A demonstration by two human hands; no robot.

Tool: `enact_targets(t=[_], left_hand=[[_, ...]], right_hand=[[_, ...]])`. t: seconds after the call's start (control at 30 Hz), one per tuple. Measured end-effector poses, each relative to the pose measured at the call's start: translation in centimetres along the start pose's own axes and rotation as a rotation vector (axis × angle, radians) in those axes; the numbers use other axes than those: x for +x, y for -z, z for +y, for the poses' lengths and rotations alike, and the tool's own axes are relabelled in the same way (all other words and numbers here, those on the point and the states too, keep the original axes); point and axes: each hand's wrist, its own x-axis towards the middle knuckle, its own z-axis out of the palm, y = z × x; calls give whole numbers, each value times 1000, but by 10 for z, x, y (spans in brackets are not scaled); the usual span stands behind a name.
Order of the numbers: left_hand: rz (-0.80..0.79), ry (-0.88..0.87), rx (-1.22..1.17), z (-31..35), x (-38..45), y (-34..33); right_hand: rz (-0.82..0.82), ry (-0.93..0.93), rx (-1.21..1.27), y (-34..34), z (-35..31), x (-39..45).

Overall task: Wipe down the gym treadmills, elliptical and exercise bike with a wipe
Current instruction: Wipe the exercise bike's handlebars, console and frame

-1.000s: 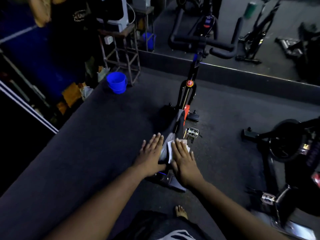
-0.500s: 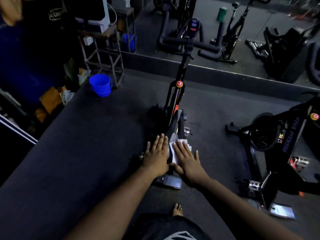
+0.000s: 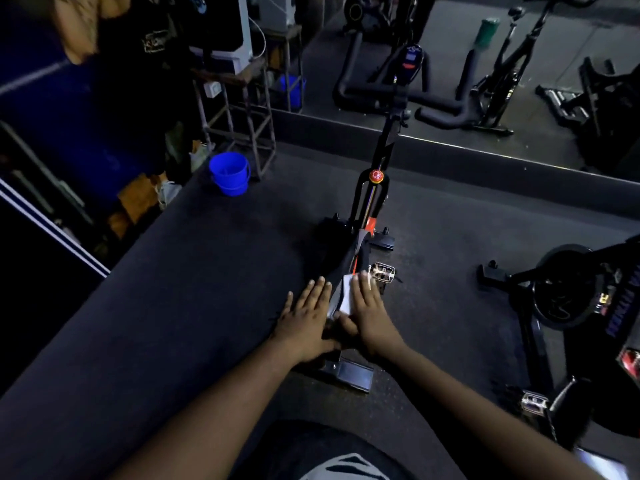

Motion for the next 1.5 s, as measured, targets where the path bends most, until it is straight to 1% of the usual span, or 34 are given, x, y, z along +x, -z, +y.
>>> enact_targets(t=[0.07,0.13,0.2,0.3,0.37,0.43,0.57,0.63,0.7,0.73,0.8,0.83,0.9,1.0,1.07,1.17,1.27,1.33,1.4,1.5], left_hand=[[3,9,29,1,0,0],[1,19,50,0,1,-1],[-1,30,22,1,3,-3],[-9,34,-23,0,5,-5],[-5,49,-22,1,4,-6],[22,58,-17,3,3,-7],[36,61,-16,7,-1,-5],[40,61,-14,7,-2,-6],[50,62,-19,6,-3,-7],[51,61,-23,6,-5,-8],[58,54,-62,7,-6,-9],[62,50,-86,7,-7,-9],[75,42,-103,4,-10,-12],[108,3,-86,-9,-18,-20],[106,-28,-30,-20,-26,-24],[102,-22,122,-33,-36,-25],[105,11,113,-43,-41,-22],[100,-12,110,-50,-42,-19],[113,-44,88,-55,-41,-15],[90,-26,76,-62,-40,-12]], right_hand=[[-34,9,-64,-8,-2,-25],[-86,-9,-118,-9,1,-30],[-97,-1,-129,0,9,-16],[-123,-11,-79,16,19,10],[-118,-16,-150,16,21,11],[-79,26,-268,7,20,-5],[38,234,-352,-21,19,-57],[23,289,-394,-18,25,-53],[-6,265,-396,0,28,-32],[-34,214,-355,10,28,-19],[-144,73,-237,22,27,-2],[-159,35,-217,22,24,0],[-140,21,-261,19,14,-8],[-131,69,-331,1,3,-38],[-121,98,-360,-2,-1,-46],[-151,76,-374,9,-5,-19],[-176,-22,-355,21,-20,21],[-198,-58,-398,16,-39,32],[-189,0,-452,-1,-54,26],[-114,167,-576,-25,-56,0]])
